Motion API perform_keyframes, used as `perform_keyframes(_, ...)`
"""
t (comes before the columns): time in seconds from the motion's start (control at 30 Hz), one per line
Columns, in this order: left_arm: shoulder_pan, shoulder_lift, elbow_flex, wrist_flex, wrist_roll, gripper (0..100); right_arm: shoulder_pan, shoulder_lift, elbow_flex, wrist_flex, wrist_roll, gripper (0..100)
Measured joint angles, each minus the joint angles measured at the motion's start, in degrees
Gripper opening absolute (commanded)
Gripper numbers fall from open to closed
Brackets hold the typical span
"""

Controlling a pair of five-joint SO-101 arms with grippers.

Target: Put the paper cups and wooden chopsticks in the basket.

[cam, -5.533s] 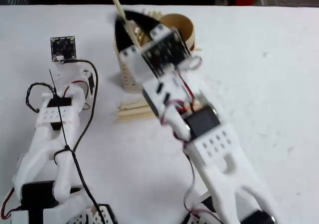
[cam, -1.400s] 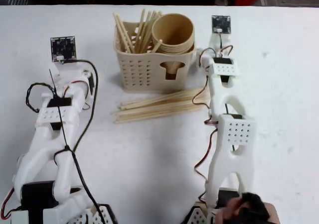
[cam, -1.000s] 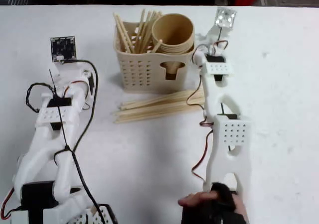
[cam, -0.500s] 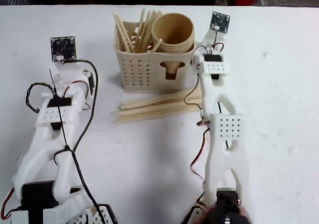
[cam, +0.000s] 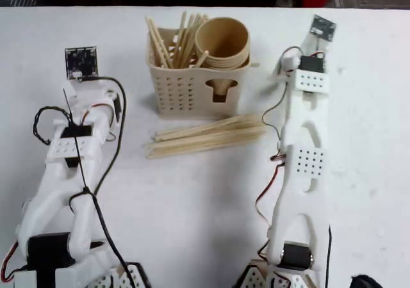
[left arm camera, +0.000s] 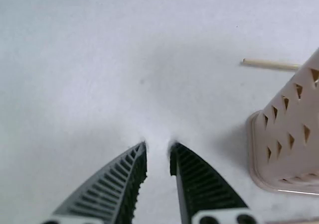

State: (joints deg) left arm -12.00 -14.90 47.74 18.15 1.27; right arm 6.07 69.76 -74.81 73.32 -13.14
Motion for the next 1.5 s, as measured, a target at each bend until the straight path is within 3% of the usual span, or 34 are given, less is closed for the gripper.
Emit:
perform_keyframes(0.33, 0.0, 0.0, 0.0, 0.0, 0.0, 9, -2.6, 0.4, -12.9, 6.7, 0.6, 12.3)
perform_keyframes(0.6, 0.0, 0.0, 0.0, 0.0, 0.0, 9, -9.2, 1.0, -14.6, 5.6, 33.1, 31.3)
perform_keyframes(0.83, 0.0, 0.0, 0.0, 0.0, 0.0, 9, -10.5, 10.9, -12.9, -9.6, 34.2, 31.4)
perform_keyframes(1.0, 0.0, 0.0, 0.0, 0.0, 0.0, 9, -10.5, 15.6, -14.2, -12.6, 34.2, 23.8)
perform_keyframes(1.17, 0.0, 0.0, 0.0, 0.0, 0.0, 9, -10.5, 17.8, -15.7, -13.0, 38.6, 1.2)
perform_keyframes(1.5, 0.0, 0.0, 0.0, 0.0, 0.0, 9, -9.2, 17.5, -17.8, -7.9, 55.1, 1.8)
